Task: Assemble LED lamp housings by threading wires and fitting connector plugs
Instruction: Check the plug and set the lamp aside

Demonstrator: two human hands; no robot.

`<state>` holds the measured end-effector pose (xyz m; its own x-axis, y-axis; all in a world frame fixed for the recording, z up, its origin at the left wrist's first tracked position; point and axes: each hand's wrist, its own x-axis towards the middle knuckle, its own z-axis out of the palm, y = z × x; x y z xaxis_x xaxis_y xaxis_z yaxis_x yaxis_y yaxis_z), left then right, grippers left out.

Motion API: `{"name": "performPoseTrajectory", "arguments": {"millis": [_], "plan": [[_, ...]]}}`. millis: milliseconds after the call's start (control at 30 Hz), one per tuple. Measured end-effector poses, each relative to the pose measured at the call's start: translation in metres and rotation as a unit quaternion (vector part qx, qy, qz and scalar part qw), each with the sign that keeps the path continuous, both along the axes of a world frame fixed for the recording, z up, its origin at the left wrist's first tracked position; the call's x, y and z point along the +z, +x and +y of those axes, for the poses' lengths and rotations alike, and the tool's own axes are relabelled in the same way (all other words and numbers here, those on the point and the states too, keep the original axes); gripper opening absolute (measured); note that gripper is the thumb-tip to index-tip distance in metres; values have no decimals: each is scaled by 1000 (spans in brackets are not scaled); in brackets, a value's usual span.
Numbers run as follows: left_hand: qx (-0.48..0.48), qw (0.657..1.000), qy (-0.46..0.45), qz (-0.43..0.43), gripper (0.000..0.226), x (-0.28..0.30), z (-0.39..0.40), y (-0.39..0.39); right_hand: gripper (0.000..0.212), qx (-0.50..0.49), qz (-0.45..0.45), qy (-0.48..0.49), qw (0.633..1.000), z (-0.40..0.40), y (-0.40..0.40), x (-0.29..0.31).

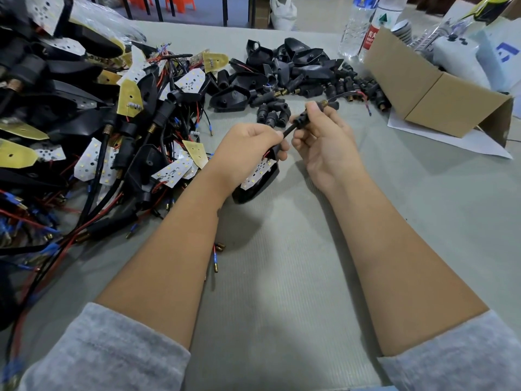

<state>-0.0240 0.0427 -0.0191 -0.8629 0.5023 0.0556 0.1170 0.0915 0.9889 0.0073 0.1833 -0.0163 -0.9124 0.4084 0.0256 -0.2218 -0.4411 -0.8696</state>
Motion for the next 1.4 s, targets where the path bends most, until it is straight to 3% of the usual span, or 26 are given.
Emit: {"name": "performPoseTrajectory", "arguments": {"millis": [200,433,567,733,867,1167,1400], "plan": [[20,999,-7,33,30,-2,1,-2,6,35,-20,136,990,-5,-1,-3],[2,1000,7,21,30,3,1,2,13,17,-12,60,998,-2,0,0],[14,996,75,-48,27,4,0,-2,12,-4,0,-6,1000,0,-1,1],[47,998,23,30,42,-1,-4,-7,12,-33,-9,-37,999,3,-2,0],[57,997,30,44,47,-3,-4,-8,32,-74,-36,-77,994,7,-4,1],[30,999,3,45,35,-2,-7,-8,15,-124,-31,-23,992,9,-5,-2],[27,998,-11,60,39,-6,-10,-11,22,-159,-36,17,986,9,-4,-3]]}}
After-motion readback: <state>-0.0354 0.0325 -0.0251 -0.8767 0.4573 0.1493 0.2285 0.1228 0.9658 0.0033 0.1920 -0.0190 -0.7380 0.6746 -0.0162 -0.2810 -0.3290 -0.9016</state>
